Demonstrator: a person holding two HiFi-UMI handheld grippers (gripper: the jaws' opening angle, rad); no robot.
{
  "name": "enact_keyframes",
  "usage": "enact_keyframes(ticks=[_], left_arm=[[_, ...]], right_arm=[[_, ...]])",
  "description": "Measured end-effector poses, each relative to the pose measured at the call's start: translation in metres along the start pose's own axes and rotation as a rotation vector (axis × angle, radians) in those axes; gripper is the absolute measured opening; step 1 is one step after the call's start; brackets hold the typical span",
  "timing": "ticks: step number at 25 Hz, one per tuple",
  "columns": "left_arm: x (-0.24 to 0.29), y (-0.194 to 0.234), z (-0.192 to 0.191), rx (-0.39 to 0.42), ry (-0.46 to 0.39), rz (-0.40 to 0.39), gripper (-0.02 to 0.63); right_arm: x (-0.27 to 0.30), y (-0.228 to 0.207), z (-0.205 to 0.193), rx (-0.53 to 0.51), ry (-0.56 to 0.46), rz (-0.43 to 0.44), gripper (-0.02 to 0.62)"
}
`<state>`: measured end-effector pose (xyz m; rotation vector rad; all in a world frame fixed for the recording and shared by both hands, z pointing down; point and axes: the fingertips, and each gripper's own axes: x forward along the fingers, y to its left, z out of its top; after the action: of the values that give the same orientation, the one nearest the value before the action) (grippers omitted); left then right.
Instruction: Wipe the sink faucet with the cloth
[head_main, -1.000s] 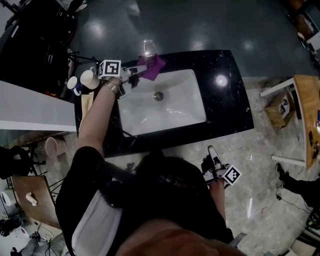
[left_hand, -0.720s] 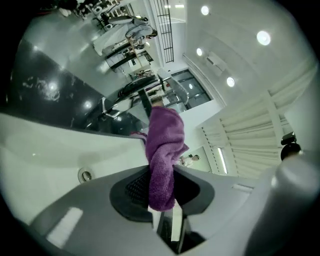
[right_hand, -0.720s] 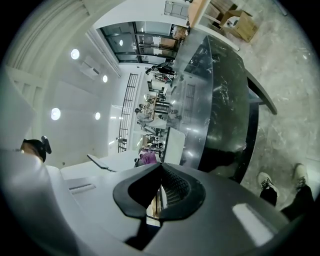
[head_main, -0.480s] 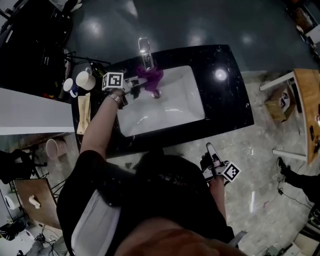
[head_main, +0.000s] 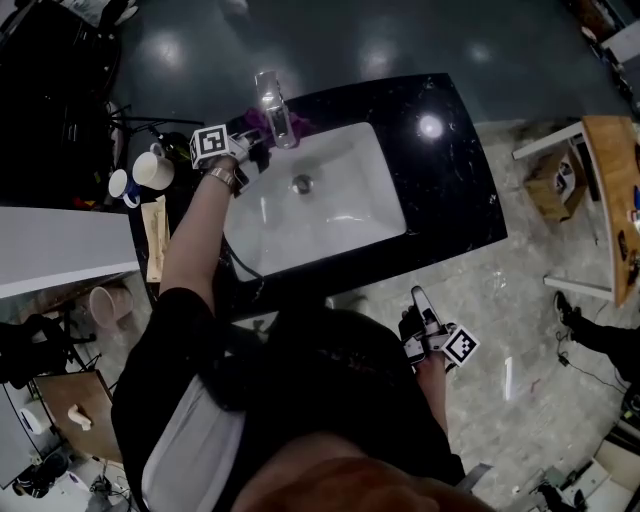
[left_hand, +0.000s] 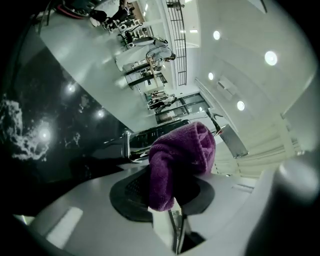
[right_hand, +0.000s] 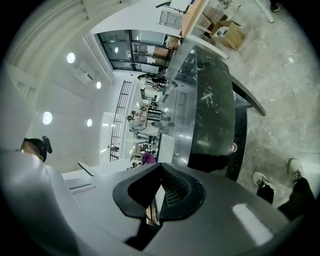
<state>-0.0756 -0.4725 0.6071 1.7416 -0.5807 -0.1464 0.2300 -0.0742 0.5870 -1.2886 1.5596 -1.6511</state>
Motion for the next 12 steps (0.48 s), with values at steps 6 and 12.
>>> enact_keyframes(ticks=[6,12], left_arm=[[-0.002,-0.009,-0.010,-0.057,-0.010,-0.059,0.087],[-0.022,-0.034,-0.048,-0.077,0.021,-0.111,0.087]], right_arm=[[0.004,0.001,-0.006,-0.006,0.011,0.010,0.011],[0.001,0.013,-0.003,-0.042,0.033,0.068,0.011]])
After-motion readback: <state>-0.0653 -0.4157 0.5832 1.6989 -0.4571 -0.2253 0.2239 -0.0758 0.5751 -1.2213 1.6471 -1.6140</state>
